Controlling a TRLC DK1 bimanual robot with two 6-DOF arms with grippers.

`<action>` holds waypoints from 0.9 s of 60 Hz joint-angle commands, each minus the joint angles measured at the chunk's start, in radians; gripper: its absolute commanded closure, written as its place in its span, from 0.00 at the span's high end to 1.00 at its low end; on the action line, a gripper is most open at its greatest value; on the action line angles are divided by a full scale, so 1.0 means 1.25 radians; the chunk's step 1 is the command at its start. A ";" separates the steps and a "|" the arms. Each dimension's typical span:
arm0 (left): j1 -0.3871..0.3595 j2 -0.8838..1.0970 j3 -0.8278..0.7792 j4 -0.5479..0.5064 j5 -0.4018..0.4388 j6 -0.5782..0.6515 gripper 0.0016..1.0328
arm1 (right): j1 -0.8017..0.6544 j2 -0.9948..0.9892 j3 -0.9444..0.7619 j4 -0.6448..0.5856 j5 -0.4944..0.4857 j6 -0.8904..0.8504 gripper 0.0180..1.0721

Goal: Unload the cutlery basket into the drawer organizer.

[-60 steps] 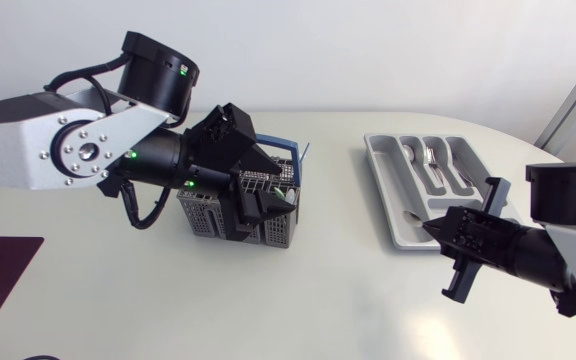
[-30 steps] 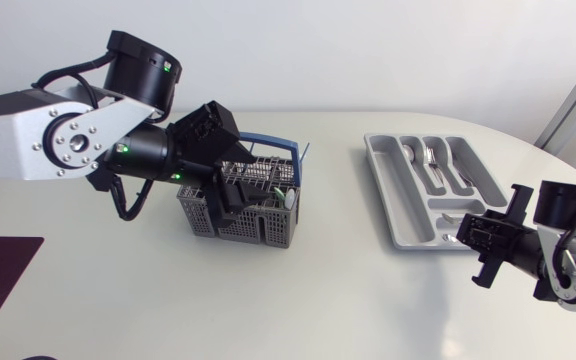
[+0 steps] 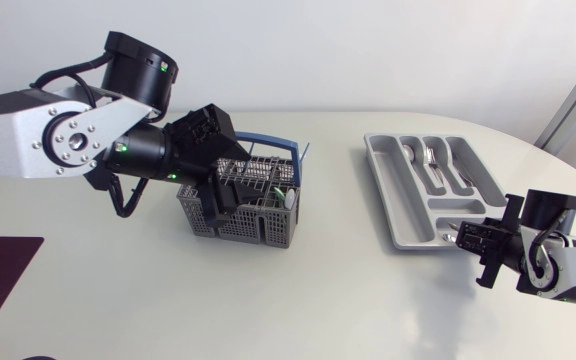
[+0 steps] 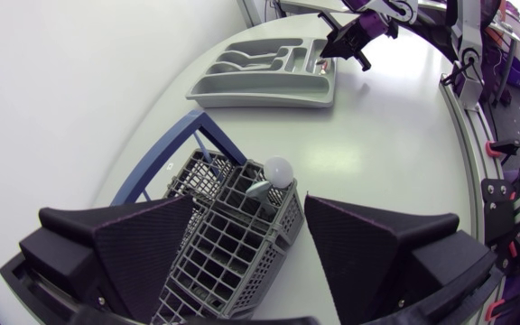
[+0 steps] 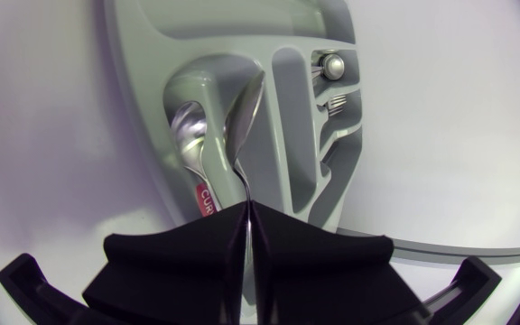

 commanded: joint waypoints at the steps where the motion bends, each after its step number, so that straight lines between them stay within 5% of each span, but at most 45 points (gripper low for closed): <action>1: 0.005 0.013 -0.005 -0.008 -0.010 0.033 0.88 | -0.004 0.013 0.014 0.022 0.010 -0.028 0.09; 8: 0.008 0.013 -0.008 -0.008 -0.011 0.048 0.88 | -0.002 0.013 0.005 0.029 0.017 -0.039 0.60; 16: 0.014 0.013 -0.011 -0.008 -0.011 0.060 0.88 | -0.001 -0.010 -0.004 0.025 0.021 -0.039 0.94; 30: 0.017 0.012 -0.013 -0.013 -0.011 0.100 0.88 | -0.001 -0.118 -0.008 -0.030 0.016 -0.012 0.96; 54: 0.029 0.007 -0.001 -0.051 -0.016 0.237 0.88 | 0.107 -0.312 0.053 -0.367 -0.049 0.261 0.96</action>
